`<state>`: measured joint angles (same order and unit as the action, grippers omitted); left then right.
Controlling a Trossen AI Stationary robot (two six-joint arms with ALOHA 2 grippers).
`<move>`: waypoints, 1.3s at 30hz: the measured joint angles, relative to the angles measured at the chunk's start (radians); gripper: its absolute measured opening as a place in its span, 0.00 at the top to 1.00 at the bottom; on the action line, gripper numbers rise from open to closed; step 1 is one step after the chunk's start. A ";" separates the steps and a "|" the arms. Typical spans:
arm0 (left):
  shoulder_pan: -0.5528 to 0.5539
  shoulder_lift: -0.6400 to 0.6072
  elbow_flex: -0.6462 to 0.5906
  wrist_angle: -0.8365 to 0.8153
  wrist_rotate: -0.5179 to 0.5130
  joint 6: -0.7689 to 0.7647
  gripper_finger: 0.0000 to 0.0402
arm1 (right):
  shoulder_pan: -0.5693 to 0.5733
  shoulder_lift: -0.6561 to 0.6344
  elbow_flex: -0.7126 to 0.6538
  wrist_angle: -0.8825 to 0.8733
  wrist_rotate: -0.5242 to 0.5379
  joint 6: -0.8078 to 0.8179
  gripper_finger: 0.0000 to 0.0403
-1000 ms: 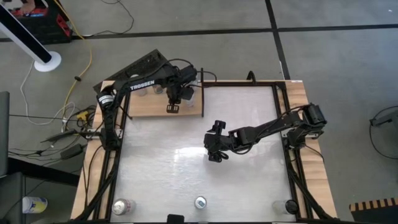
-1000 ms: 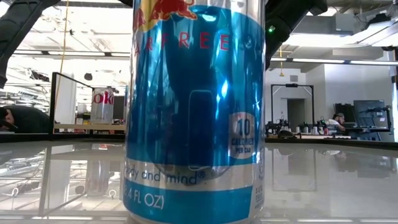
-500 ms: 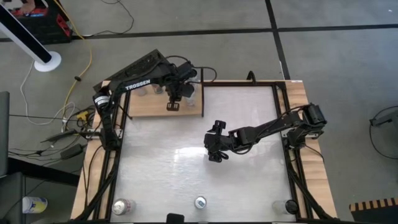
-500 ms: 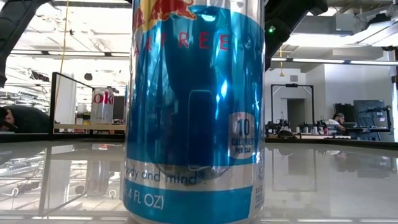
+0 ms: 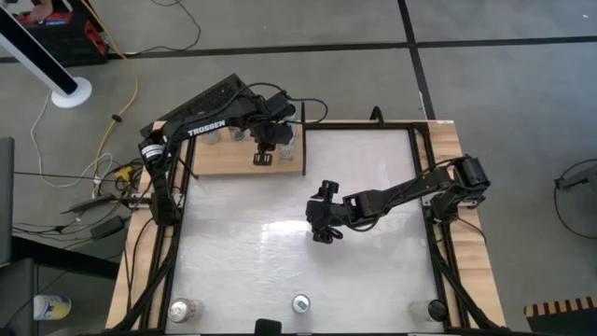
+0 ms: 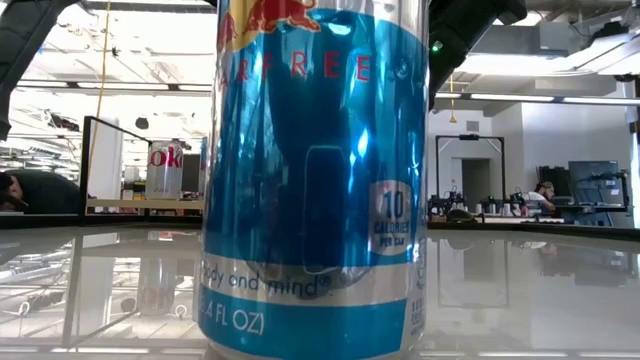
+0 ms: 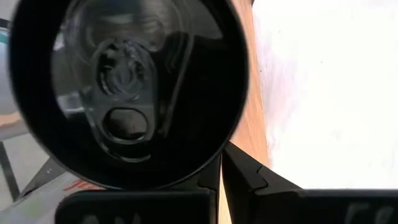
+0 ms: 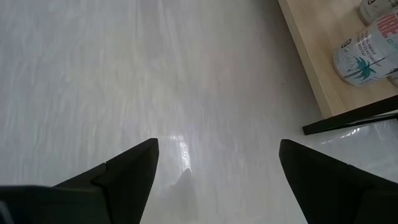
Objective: Place canned beverage on shelf
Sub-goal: Put the peach vibe celsius soda can aligned with the other peach vibe celsius soda can on the shelf
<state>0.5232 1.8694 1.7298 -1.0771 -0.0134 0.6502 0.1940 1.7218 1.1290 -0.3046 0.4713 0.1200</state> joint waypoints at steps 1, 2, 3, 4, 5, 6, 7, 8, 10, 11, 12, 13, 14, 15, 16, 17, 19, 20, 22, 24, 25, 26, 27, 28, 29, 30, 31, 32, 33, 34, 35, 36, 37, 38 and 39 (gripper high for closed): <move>0.000 0.000 0.000 0.008 0.000 0.000 1.00 | 0.000 0.000 0.000 0.000 0.000 0.000 0.11; 0.000 0.000 0.000 0.017 0.002 0.000 1.00 | 0.000 0.000 0.000 0.000 0.000 0.000 0.11; -0.001 0.000 0.000 0.026 0.007 0.000 1.00 | 0.000 0.000 0.000 0.000 0.000 0.000 0.11; -0.002 0.000 0.000 0.029 0.009 0.000 1.00 | 0.000 0.000 0.000 0.000 0.000 0.000 0.11; -0.004 0.000 0.000 0.029 0.009 0.000 1.00 | 0.000 0.000 0.000 0.000 0.000 0.000 0.11; -0.006 0.000 0.000 0.026 0.009 0.000 1.00 | 0.000 0.000 0.000 0.000 0.000 0.000 0.11; -0.006 0.000 0.000 0.022 0.009 0.000 1.00 | 0.000 0.000 0.000 0.000 0.000 0.000 0.11; -0.006 0.000 0.000 0.017 0.010 0.000 1.00 | 0.000 0.000 0.000 0.000 0.000 0.000 0.11; -0.006 0.000 0.000 0.012 0.015 -0.002 1.00 | 0.000 0.000 0.000 0.000 0.000 0.000 0.11; -0.006 0.000 0.000 0.013 0.024 -0.005 1.00 | 0.000 0.000 0.000 0.000 0.000 0.000 0.11; -0.006 0.000 0.000 0.014 0.036 -0.005 1.00 | 0.000 0.000 0.000 0.000 0.000 0.000 0.11; -0.005 0.000 0.000 0.013 0.043 -0.006 1.00 | 0.000 0.000 0.000 0.000 0.000 0.001 0.11; -0.006 0.000 0.000 0.013 0.047 -0.006 1.00 | 0.000 0.000 0.000 0.000 0.000 0.001 0.11; -0.006 0.000 0.000 0.013 0.049 -0.006 1.00 | 0.000 0.000 0.000 0.000 0.000 0.001 0.11; -0.006 0.000 0.000 0.013 0.049 -0.006 1.00 | 0.000 0.000 0.000 0.001 0.000 0.001 0.11; -0.006 0.000 0.000 0.014 0.051 -0.006 1.00 | 0.000 0.000 0.000 0.002 0.000 0.001 0.11; -0.006 0.000 0.000 0.019 0.052 -0.007 1.00 | 0.000 0.000 0.000 0.002 0.000 0.001 0.11; -0.007 0.000 0.000 0.021 0.053 -0.007 1.00 | 0.000 0.000 0.000 0.002 0.000 0.001 0.11; -0.008 0.000 0.000 0.022 0.054 -0.007 1.00 | 0.000 0.000 0.000 0.003 0.000 0.001 0.11; -0.011 0.000 0.000 0.022 0.054 -0.007 1.00 | 0.000 0.000 0.000 0.003 0.000 0.001 0.11; -0.012 0.000 0.000 0.022 0.054 -0.007 1.00 | 0.000 0.000 0.000 0.002 0.000 0.001 0.11; -0.012 0.001 0.000 0.022 0.054 -0.007 1.00 | 0.000 0.000 0.000 0.002 0.000 0.001 0.11; -0.013 0.001 0.000 0.022 0.054 -0.007 1.00 | 0.000 0.000 0.000 0.003 0.000 0.001 0.11; -0.013 0.001 0.000 0.021 0.049 -0.005 1.00 | 0.000 0.000 0.000 0.003 0.000 0.001 0.11; -0.013 0.001 0.000 0.019 0.037 -0.004 1.00 | 0.000 0.000 0.000 0.003 0.000 0.002 0.11; -0.012 0.001 0.000 0.016 0.030 -0.004 1.00 | 0.000 0.000 0.000 0.003 0.000 0.002 0.11; -0.012 0.001 0.000 0.011 0.028 -0.005 1.00 | 0.000 0.000 0.000 0.003 0.000 0.002 0.11; -0.011 0.001 0.000 0.007 0.027 -0.008 1.00 | 0.000 0.000 0.000 0.003 0.000 0.002 0.11; -0.011 0.001 0.000 0.000 0.026 -0.008 1.00 | 0.000 0.000 0.000 0.003 0.000 0.002 0.11; -0.011 0.001 0.000 -0.008 0.025 -0.008 1.00 | 0.000 0.000 0.000 0.003 0.000 0.002 0.11; -0.011 0.001 0.000 -0.014 0.026 -0.008 1.00 | 0.000 0.000 0.000 0.003 0.000 0.002 0.11; -0.011 0.002 0.000 -0.014 0.026 -0.008 1.00 | 0.000 0.000 0.000 0.003 0.000 0.002 0.11; -0.012 0.002 0.000 -0.010 0.027 -0.008 1.00 | 0.000 0.000 0.000 0.004 0.000 0.001 0.11; -0.012 0.002 0.000 -0.005 0.031 -0.011 1.00 | 0.000 0.000 0.000 0.005 0.000 0.002 0.11; -0.012 0.002 0.000 -0.002 0.035 -0.015 1.00 | 0.000 0.000 0.000 0.005 0.000 0.002 0.11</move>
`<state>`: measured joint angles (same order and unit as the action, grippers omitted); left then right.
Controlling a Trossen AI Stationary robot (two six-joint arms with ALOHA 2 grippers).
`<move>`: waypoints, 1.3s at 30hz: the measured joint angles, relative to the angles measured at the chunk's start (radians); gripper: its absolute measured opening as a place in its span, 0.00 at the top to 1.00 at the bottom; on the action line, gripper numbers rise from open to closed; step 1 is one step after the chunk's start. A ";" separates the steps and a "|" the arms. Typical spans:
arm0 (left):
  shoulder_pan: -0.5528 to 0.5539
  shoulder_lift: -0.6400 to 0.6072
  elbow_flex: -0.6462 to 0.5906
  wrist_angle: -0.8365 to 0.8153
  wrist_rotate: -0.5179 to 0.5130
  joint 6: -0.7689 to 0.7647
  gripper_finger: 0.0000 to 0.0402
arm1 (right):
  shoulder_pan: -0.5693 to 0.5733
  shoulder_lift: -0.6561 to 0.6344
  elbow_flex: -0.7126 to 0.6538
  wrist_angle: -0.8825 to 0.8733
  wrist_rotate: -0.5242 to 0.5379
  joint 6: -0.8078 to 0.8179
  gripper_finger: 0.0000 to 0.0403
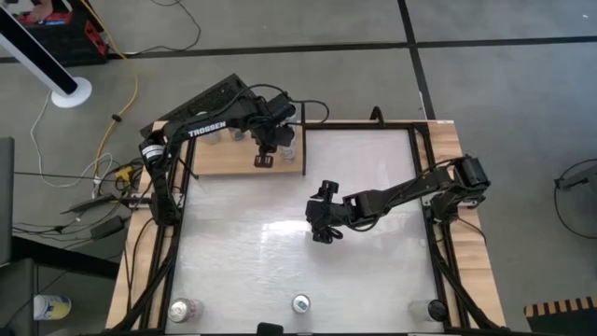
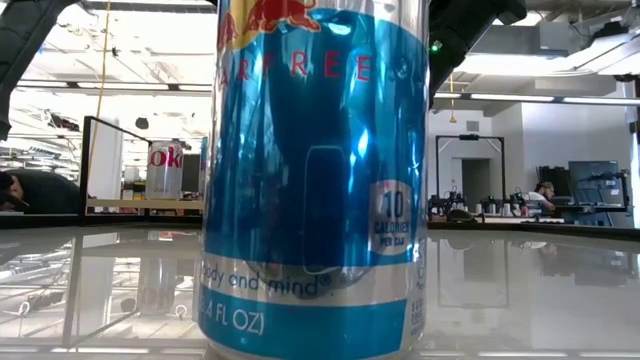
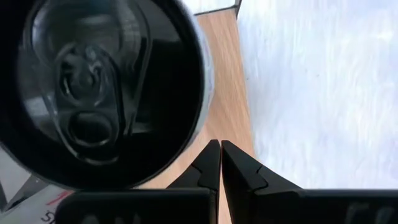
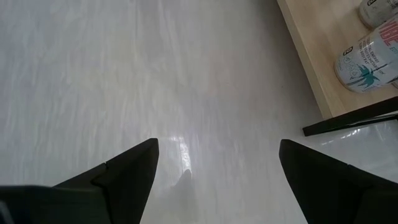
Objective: Place canned beverage on shelf
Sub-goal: Put the peach vibe celsius soda can aligned with the other peach vibe celsius soda can on the shelf, then put the tropical vibe celsius soda can aligned with the other tropical vibe celsius soda can on the shelf
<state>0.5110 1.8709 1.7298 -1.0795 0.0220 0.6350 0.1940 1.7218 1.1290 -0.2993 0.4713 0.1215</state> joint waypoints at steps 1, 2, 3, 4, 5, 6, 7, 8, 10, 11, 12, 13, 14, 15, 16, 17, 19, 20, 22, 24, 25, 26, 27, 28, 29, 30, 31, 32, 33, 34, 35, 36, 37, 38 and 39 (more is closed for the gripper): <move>0.000 0.000 0.000 0.001 0.001 -0.001 1.00 | 0.000 0.000 0.000 0.000 0.000 0.000 0.11; 0.000 0.000 0.000 0.001 0.001 -0.002 1.00 | 0.000 0.000 0.000 0.000 0.000 0.000 0.11; 0.000 0.000 0.000 0.001 0.001 -0.002 1.00 | 0.000 0.000 0.000 0.001 0.000 0.000 0.11; -0.002 0.000 0.000 0.001 0.001 -0.002 1.00 | 0.000 0.000 0.000 0.002 0.000 0.000 0.11; -0.003 0.000 0.000 0.001 0.000 -0.002 1.00 | 0.000 0.000 0.000 0.003 0.000 0.000 0.11; -0.004 0.000 0.000 0.001 -0.001 -0.001 1.00 | 0.000 0.000 0.000 0.003 0.000 0.000 0.11; -0.005 0.000 0.000 0.001 -0.001 -0.001 1.00 | 0.000 0.000 0.000 0.003 0.000 0.000 0.11; -0.006 0.000 0.000 0.001 0.000 -0.001 1.00 | 0.000 0.000 0.000 0.003 0.000 0.000 0.11; -0.007 0.000 0.000 0.001 0.000 -0.001 1.00 | 0.000 0.000 0.000 0.002 0.000 0.000 0.11; -0.007 0.000 0.000 0.000 0.000 -0.001 1.00 | 0.000 0.000 0.000 0.002 0.000 0.000 0.11; -0.009 0.000 0.000 -0.002 -0.002 -0.001 1.00 | 0.000 0.000 0.000 0.002 0.000 0.000 0.11; -0.013 0.000 0.000 -0.005 -0.010 0.000 1.00 | 0.000 0.000 0.000 0.002 0.000 0.000 0.11; -0.016 0.000 0.002 -0.018 -0.022 -0.001 1.00 | 0.000 0.000 0.000 0.002 0.000 0.000 0.11; -0.020 -0.007 0.004 -0.043 -0.032 0.000 1.00 | 0.000 0.000 0.000 0.002 0.000 0.000 0.11; -0.026 -0.012 0.009 -0.074 -0.037 0.000 1.00 | 0.000 0.000 0.000 0.001 0.000 0.000 0.11; -0.035 -0.025 0.012 -0.095 -0.039 -0.005 1.00 | 0.000 0.000 0.000 -0.001 0.000 -0.001 0.11; -0.052 -0.058 0.015 -0.139 -0.034 -0.026 1.00 | 0.000 0.000 0.000 -0.006 0.000 -0.005 0.11; -0.063 -0.077 0.015 -0.168 -0.031 -0.043 1.00 | 0.000 0.000 0.000 -0.007 0.000 -0.006 0.11; -0.091 -0.116 0.010 -0.213 -0.029 -0.084 1.00 | 0.000 0.000 0.000 -0.006 0.000 -0.006 0.11; -0.127 -0.167 -0.007 -0.245 -0.022 -0.115 1.00 | 0.000 0.000 0.000 -0.006 0.000 -0.006 0.11; -0.146 -0.196 -0.019 -0.261 -0.011 -0.129 1.00 | 0.000 0.000 0.000 -0.006 0.000 -0.006 0.11; -0.167 -0.226 -0.027 -0.273 0.000 -0.147 1.00 | 0.000 0.000 0.000 -0.005 0.000 -0.006 0.11; -0.185 -0.260 -0.040 -0.275 0.006 -0.166 1.00 | 0.000 0.000 0.000 -0.005 0.000 -0.006 0.11; -0.206 -0.295 -0.057 -0.272 0.008 -0.186 1.00 | 0.000 0.000 0.000 -0.004 0.000 -0.007 0.11; -0.228 -0.333 -0.078 -0.270 0.008 -0.207 1.00 | 0.000 0.000 0.000 -0.002 0.000 -0.008 0.11; -0.249 -0.370 -0.102 -0.269 0.008 -0.226 1.00 | 0.000 0.000 0.000 0.000 0.000 -0.009 0.11; -0.270 -0.409 -0.125 -0.268 0.008 -0.246 1.00 | 0.000 0.000 0.000 0.002 0.000 -0.009 0.11; -0.292 -0.451 -0.153 -0.265 0.008 -0.271 1.00 | 0.000 0.000 0.000 0.005 0.000 -0.009 0.11; -0.313 -0.493 -0.185 -0.261 0.008 -0.297 1.00 | 0.000 0.000 0.000 0.010 0.000 -0.009 0.11; -0.333 -0.537 -0.220 -0.258 0.008 -0.324 1.00 | 0.000 0.000 0.000 0.015 0.000 -0.009 0.11; -0.352 -0.582 -0.260 -0.247 0.009 -0.350 1.00 | 0.000 0.000 0.000 0.024 0.000 -0.013 0.11; -0.370 -0.627 -0.300 -0.230 0.008 -0.378 1.00 | 0.000 0.000 0.000 0.037 0.000 -0.020 0.11; -0.387 -0.670 -0.347 -0.206 0.007 -0.403 1.00 | 0.000 0.000 0.000 0.048 0.000 -0.023 0.11; -0.402 -0.715 -0.393 -0.177 0.007 -0.425 1.00 | 0.000 0.000 0.000 0.059 0.000 -0.025 0.11; -0.415 -0.759 -0.442 -0.139 0.005 -0.442 1.00 | 0.000 0.000 0.000 0.067 0.000 -0.024 0.11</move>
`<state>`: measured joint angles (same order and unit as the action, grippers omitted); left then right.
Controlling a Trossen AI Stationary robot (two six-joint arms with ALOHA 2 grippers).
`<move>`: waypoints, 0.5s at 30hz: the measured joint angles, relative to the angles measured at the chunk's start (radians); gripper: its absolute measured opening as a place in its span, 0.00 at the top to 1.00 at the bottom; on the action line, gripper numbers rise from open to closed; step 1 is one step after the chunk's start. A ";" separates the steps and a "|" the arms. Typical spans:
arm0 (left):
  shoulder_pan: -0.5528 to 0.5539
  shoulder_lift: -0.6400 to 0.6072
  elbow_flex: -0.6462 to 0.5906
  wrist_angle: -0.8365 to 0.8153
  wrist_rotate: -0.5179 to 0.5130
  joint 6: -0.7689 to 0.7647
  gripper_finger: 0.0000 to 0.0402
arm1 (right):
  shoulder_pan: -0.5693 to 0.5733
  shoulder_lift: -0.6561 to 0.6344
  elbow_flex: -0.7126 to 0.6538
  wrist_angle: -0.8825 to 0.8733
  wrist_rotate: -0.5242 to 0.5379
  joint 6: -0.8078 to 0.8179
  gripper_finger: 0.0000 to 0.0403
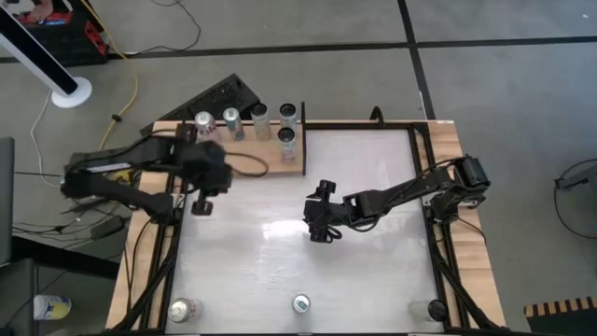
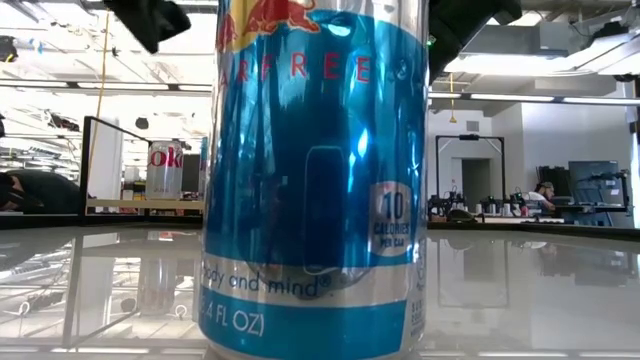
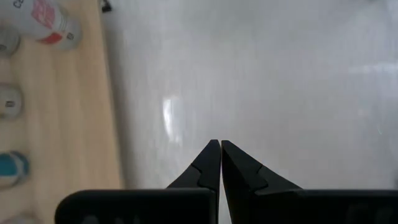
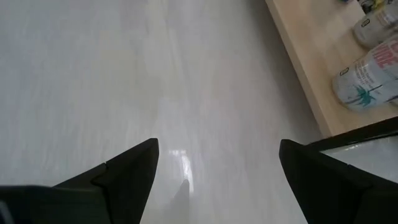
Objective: Place canned beverage on shelf
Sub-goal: Put the tropical vibe celsius soda can aligned with the other tropical vibe celsius soda can on the shelf
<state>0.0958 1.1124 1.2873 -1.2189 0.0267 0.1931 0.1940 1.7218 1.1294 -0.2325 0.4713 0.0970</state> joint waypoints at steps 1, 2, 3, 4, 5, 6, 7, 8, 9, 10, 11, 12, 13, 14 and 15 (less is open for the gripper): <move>-0.013 -0.042 -0.050 0.043 -0.002 -0.016 1.00 | 0.000 0.000 0.000 0.003 0.000 0.000 0.11; -0.024 -0.082 -0.099 0.093 -0.005 -0.030 1.00 | 0.000 0.000 0.000 0.002 -0.001 0.000 0.11; -0.033 -0.122 -0.152 0.157 -0.005 -0.043 1.00 | 0.000 0.000 0.002 -0.007 -0.003 0.000 0.11; -0.041 -0.156 -0.200 0.221 -0.005 -0.057 1.00 | 0.004 0.000 0.013 -0.040 -0.011 0.002 0.11; -0.049 -0.191 -0.250 0.295 -0.005 -0.069 1.00 | 0.010 0.000 0.034 -0.095 -0.035 0.012 0.11; -0.057 -0.219 -0.298 0.379 -0.006 -0.078 1.00 | 0.019 -0.002 0.065 -0.166 -0.066 0.031 0.11; -0.065 -0.243 -0.340 0.463 -0.008 -0.085 1.00 | 0.031 -0.007 0.103 -0.250 -0.095 0.056 0.11; -0.075 -0.265 -0.383 0.558 -0.008 -0.086 1.00 | 0.047 -0.011 0.149 -0.340 -0.121 0.087 0.11; -0.085 -0.280 -0.424 0.651 -0.007 -0.084 1.00 | 0.065 -0.013 0.203 -0.433 -0.141 0.125 0.11; -0.095 -0.293 -0.460 0.736 -0.004 -0.073 1.00 | 0.082 -0.013 0.260 -0.541 -0.157 0.170 0.11; -0.104 -0.304 -0.496 0.819 0.003 -0.056 1.00 | 0.102 -0.013 0.318 -0.657 -0.173 0.221 0.11; -0.113 -0.311 -0.528 0.889 0.016 -0.031 1.00 | 0.120 -0.013 0.375 -0.774 -0.190 0.280 0.11; -0.121 -0.317 -0.559 0.950 0.025 -0.007 1.00 | 0.138 -0.013 0.428 -0.878 -0.211 0.351 0.11; -0.128 -0.319 -0.588 0.999 0.031 0.020 1.00 | 0.154 -0.014 0.474 -0.963 -0.238 0.425 0.11; -0.133 -0.320 -0.617 1.048 0.040 0.042 1.00 | 0.170 -0.014 0.516 -1.032 -0.271 0.508 0.11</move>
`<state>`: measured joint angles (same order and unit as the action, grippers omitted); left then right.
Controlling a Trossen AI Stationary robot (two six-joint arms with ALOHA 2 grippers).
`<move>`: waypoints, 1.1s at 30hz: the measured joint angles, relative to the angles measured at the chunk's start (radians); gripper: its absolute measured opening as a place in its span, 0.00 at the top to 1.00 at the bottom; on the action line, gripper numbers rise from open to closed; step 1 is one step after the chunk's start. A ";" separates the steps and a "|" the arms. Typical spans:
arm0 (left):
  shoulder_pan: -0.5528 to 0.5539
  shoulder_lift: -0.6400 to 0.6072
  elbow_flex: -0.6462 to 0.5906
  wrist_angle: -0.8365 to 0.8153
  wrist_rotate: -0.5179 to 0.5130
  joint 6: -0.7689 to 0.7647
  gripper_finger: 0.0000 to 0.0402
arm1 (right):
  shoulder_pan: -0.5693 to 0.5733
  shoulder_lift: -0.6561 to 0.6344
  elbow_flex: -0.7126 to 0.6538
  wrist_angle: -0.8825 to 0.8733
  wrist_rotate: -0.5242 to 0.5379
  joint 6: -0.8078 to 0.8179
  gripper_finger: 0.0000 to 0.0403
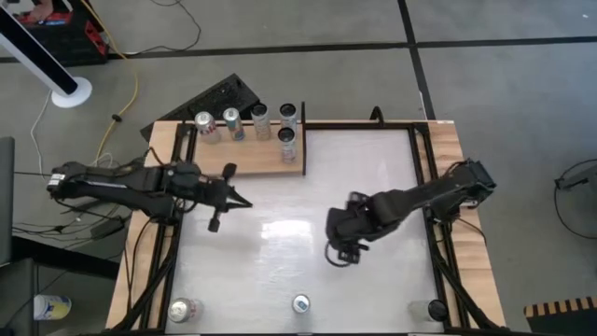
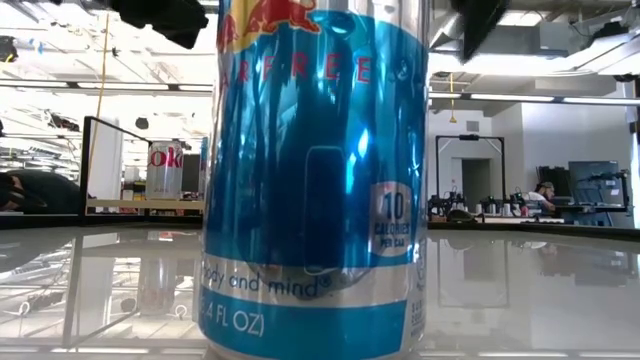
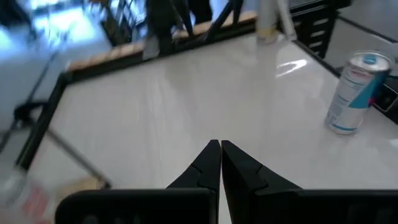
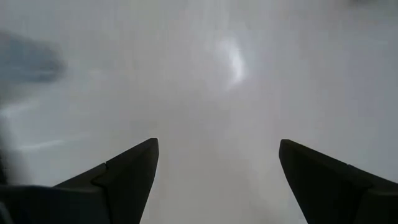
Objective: Place canned beverage on shelf
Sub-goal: Put the tropical vibe celsius soda can aligned with the other tropical vibe celsius soda can on the shelf
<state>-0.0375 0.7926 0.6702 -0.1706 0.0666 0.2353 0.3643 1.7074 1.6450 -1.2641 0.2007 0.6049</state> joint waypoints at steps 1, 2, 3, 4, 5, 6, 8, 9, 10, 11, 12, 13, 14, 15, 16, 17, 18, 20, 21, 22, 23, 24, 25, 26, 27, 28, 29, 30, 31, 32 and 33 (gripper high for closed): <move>-0.005 -0.001 -0.028 0.040 0.006 0.022 1.00 | 0.015 -0.001 0.039 -0.058 -0.041 0.092 0.11; -0.010 -0.001 -0.057 0.075 0.008 0.043 1.00 | 0.031 0.000 0.074 -0.110 -0.078 0.183 0.11; -0.012 0.000 -0.084 0.114 0.009 0.063 1.00 | 0.049 0.001 0.108 -0.160 -0.116 0.273 0.11; -0.013 0.002 -0.109 0.161 0.009 0.086 1.00 | 0.068 0.001 0.139 -0.206 -0.151 0.356 0.11; -0.014 0.005 -0.134 0.199 0.008 0.103 1.00 | 0.088 0.001 0.167 -0.244 -0.188 0.429 0.11; -0.014 0.006 -0.157 0.233 0.008 0.116 1.00 | 0.108 0.000 0.190 -0.272 -0.226 0.498 0.11; -0.014 0.006 -0.191 0.288 0.009 0.131 1.00 | 0.145 -0.001 0.219 -0.297 -0.294 0.616 0.11; -0.014 0.006 -0.204 0.314 0.009 0.136 1.00 | 0.162 0.000 0.227 -0.300 -0.323 0.669 0.11; -0.014 0.006 -0.214 0.336 0.009 0.139 1.00 | 0.179 0.001 0.232 -0.299 -0.346 0.721 0.11; -0.014 0.005 -0.223 0.350 0.009 0.143 1.00 | 0.199 0.001 0.236 -0.302 -0.363 0.776 0.11; -0.014 0.005 -0.229 0.357 0.009 0.150 1.00 | 0.218 0.001 0.240 -0.303 -0.377 0.829 0.11; -0.014 0.006 -0.231 0.353 0.009 0.161 1.00 | 0.239 0.001 0.241 -0.302 -0.385 0.879 0.11; -0.014 0.006 -0.232 0.350 0.009 0.174 1.00 | 0.259 0.001 0.242 -0.303 -0.396 0.925 0.11; -0.014 0.010 -0.232 0.350 0.009 0.186 1.00 | 0.281 0.001 0.242 -0.304 -0.403 0.971 0.11; -0.014 0.014 -0.231 0.350 0.009 0.196 1.00 | 0.300 0.002 0.242 -0.305 -0.405 1.014 0.11; -0.014 0.020 -0.231 0.347 0.009 0.201 1.00 | 0.318 0.002 0.242 -0.306 -0.408 1.052 0.11; -0.014 0.025 -0.231 0.345 0.009 0.203 1.00 | 0.334 0.002 0.242 -0.306 -0.413 1.085 0.11; -0.014 0.037 -0.231 0.346 0.009 0.201 1.00 | 0.361 0.002 0.242 -0.308 -0.413 1.147 0.11; -0.014 0.046 -0.231 0.347 0.009 0.200 1.00 | 0.372 0.002 0.242 -0.309 -0.412 1.182 0.11; -0.014 0.055 -0.231 0.345 0.009 0.198 1.00 | 0.384 0.002 0.242 -0.307 -0.412 1.218 0.11; -0.014 0.066 -0.231 0.343 0.008 0.199 1.00 | 0.396 0.002 0.242 -0.307 -0.411 1.255 0.11; -0.014 0.076 -0.231 0.349 0.008 0.206 1.00 | 0.408 0.002 0.242 -0.308 -0.407 1.294 0.11; -0.014 0.085 -0.231 0.360 0.008 0.224 1.00 | 0.421 0.002 0.242 -0.308 -0.405 1.333 0.11; -0.014 0.093 -0.231 0.367 0.008 0.243 1.00 | 0.433 0.002 0.242 -0.307 -0.405 1.372 0.11; -0.014 0.098 -0.231 0.376 0.008 0.261 1.00 | 0.446 0.007 0.242 -0.307 -0.405 1.410 0.11; -0.014 0.105 -0.231 0.392 0.008 0.273 1.00 | 0.457 0.013 0.241 -0.308 -0.405 1.444 0.11; -0.014 0.112 -0.231 0.410 0.008 0.277 1.00 | 0.475 0.020 0.238 -0.309 -0.405 1.476 0.11; -0.014 0.116 -0.231 0.420 0.008 0.277 1.00 | 0.496 0.031 0.236 -0.307 -0.407 1.499 0.11; -0.014 0.123 -0.231 0.429 0.008 0.277 1.00 | 0.512 0.042 0.235 -0.307 -0.412 1.521 0.11; -0.014 0.127 -0.231 0.436 0.008 0.282 1.00 | 0.528 0.054 0.235 -0.308 -0.420 1.546 0.11; -0.014 0.127 -0.231 0.432 0.007 0.292 1.00 | 0.543 0.065 0.235 -0.307 -0.429 1.566 0.11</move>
<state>-0.0513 0.9196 0.4393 0.2615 0.0738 0.5276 0.9069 1.7724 1.8801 -1.5707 -0.2279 2.1707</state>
